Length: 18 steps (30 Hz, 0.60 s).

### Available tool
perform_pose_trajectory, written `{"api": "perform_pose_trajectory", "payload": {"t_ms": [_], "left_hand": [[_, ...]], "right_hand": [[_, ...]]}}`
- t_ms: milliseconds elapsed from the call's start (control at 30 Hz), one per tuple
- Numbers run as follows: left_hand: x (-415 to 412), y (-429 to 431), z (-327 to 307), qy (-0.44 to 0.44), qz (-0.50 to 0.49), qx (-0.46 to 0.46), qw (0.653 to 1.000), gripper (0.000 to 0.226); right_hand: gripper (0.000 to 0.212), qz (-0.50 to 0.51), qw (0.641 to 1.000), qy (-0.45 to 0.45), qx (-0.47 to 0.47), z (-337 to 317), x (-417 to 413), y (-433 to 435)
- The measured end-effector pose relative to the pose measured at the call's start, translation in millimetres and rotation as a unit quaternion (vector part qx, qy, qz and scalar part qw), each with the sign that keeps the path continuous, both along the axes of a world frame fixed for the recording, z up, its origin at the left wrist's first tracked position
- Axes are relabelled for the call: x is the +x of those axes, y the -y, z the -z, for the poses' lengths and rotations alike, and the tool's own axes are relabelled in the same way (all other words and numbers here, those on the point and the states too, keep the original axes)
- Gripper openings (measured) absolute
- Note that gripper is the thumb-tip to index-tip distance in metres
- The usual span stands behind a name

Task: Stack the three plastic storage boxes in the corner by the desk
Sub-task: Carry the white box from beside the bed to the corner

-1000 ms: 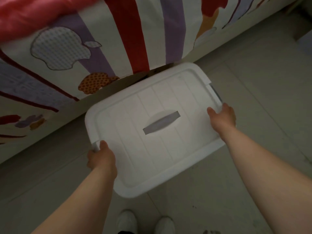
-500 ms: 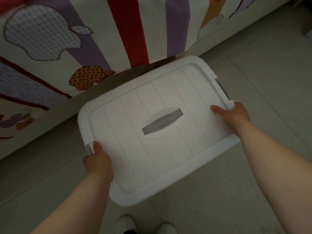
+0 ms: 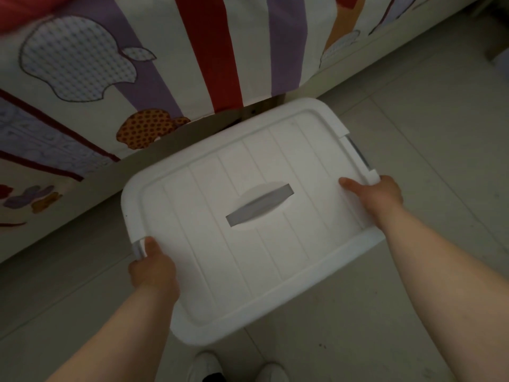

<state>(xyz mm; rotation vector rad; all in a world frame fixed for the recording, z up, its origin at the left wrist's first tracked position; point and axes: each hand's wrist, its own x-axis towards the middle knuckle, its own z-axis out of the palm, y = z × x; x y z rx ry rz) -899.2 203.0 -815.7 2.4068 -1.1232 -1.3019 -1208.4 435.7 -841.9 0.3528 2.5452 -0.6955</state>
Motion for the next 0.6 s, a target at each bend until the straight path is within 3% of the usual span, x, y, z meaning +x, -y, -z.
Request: {"api": "perform_pose_trajectory", "payload": {"t_ms": [267,600], "left_hand": [[7,6,-44,0.006,-0.04,-0.008,0.999,0.074],[18,18,-149,-0.026,-0.06,0.0,0.998,0.068]], "right_hand": [[0.122,0.009,1.0,-0.005,0.001,-39,14,3],[0.123,0.012,1.0,-0.016,0.012,-147,38,12]]}}
